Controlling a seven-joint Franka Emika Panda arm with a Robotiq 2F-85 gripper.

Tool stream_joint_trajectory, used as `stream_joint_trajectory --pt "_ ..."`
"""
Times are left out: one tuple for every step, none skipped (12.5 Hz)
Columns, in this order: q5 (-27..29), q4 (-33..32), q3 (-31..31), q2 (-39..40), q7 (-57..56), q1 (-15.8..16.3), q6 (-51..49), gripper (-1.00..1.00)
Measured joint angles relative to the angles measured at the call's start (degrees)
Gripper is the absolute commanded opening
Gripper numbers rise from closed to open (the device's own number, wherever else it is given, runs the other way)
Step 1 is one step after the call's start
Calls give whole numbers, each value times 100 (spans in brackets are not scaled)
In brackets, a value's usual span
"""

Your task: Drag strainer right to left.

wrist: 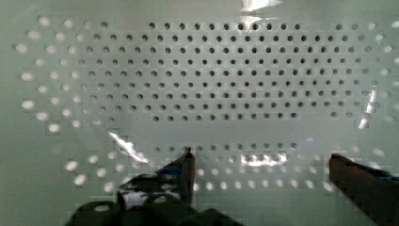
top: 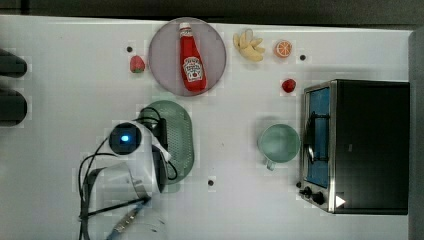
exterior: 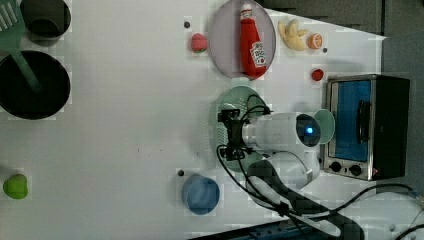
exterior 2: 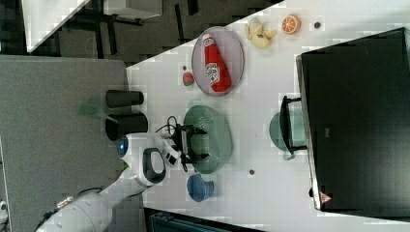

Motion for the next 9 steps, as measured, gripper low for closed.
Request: stream_joint_trajectory --pt "79 168 -37 122 22 165 -22 100" --pt "187 280 -33 187 56 270 -134 100" --pt "185 392 7 218 62 336 -269 100" --pt "288 537 0 271 106 435 -285 100" --pt "431 705 -5 369 157 541 -252 100" --pt "525 895 7 467 162 606 -347 100" --pt "569 1030 -24 543 179 667 -509 100" --pt "548 1074 -41 576 263 699 -537 100" --pt "578 1108 -73 596 392 755 -565 100"
